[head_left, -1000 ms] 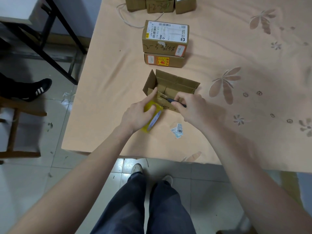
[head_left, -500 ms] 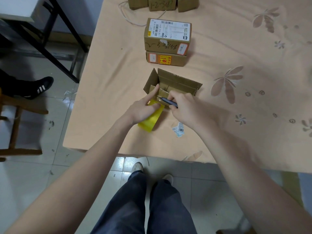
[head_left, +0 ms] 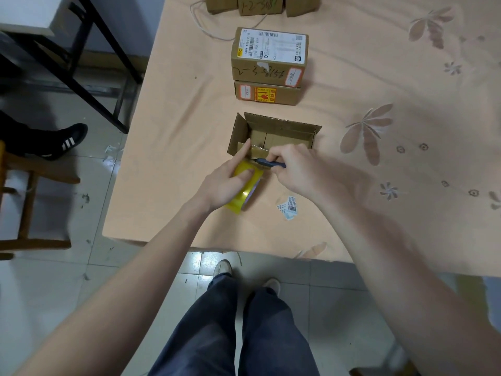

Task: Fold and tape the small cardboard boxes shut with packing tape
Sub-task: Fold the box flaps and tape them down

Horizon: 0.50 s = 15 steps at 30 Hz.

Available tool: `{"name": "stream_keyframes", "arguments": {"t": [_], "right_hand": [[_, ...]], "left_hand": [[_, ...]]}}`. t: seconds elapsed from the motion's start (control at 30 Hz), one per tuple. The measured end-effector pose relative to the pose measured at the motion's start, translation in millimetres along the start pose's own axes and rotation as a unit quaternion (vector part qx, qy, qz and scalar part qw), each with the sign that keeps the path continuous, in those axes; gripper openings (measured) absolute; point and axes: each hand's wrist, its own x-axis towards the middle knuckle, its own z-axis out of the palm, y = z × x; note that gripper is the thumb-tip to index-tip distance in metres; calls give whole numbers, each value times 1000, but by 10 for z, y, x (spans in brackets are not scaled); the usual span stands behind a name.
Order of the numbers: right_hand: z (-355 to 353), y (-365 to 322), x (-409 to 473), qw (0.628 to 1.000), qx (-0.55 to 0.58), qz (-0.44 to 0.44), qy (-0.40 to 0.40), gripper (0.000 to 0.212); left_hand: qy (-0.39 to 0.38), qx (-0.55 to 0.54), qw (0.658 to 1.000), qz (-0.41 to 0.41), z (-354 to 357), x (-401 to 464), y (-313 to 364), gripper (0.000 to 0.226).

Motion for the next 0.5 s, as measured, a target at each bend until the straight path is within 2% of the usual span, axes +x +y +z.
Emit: {"name": "stream_keyframes", "arguments": {"t": [0.1, 0.23, 0.5], "right_hand": [[-7, 0, -4, 1000, -10, -6, -2, 19], [-2, 30, -76, 999, -41, -7, 24, 21], [-12, 69, -151, 998, -62, 7, 23, 29]], "left_hand": [[15, 26, 1000, -7, 12, -6, 3, 57], [36, 115, 993, -1, -1, 13, 30, 55], [29, 220, 975, 10, 13, 27, 84, 54]]}}
